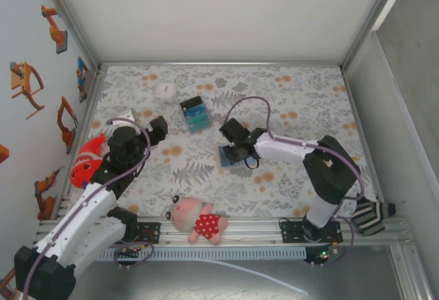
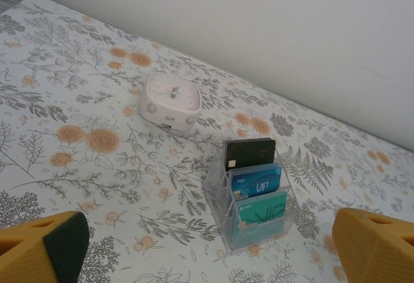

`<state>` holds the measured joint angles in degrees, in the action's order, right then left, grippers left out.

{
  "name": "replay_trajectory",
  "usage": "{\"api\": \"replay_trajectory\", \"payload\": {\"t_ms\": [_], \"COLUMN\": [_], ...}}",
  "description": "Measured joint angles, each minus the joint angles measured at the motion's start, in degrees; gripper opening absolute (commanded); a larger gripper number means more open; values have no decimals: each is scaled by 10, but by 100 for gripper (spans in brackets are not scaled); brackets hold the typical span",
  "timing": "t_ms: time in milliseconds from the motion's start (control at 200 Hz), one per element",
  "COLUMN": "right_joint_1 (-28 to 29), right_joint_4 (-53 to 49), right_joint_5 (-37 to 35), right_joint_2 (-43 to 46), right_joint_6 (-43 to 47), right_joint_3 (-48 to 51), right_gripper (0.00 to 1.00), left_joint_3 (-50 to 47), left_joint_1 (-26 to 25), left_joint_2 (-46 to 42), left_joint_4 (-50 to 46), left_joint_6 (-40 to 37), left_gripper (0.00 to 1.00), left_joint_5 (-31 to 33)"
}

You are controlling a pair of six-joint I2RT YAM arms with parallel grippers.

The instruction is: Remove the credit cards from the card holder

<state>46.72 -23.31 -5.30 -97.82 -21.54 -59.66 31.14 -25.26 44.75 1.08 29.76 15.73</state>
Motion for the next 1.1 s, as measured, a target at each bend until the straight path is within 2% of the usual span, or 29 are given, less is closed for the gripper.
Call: {"api": "replay_trajectory", "payload": {"t_ms": [275,586,922,1102], "right_joint_1": [-13,-49,-108,-149], "right_joint_4": [2,13,27,36], "right_joint_5": [-30,-44,-29,-9], "right_joint_2": [34,84,144,211], "right_joint_6": [-25,-58,-87,-100], "right_joint_3": [31,87,146,161], "right_gripper": [35,41,44,44], "left_joint_3": [10,12,28,44], "left_joint_1": [-4,-28,-96,-164], "left_joint_2": [31,74,137,194], "left_joint_4": [2,8,13,20], "left_joint_6": [-12,-16,-23,-57], "left_gripper": [97,97,97,97], "left_joint_5": [-34,-49,-50,-45]}}
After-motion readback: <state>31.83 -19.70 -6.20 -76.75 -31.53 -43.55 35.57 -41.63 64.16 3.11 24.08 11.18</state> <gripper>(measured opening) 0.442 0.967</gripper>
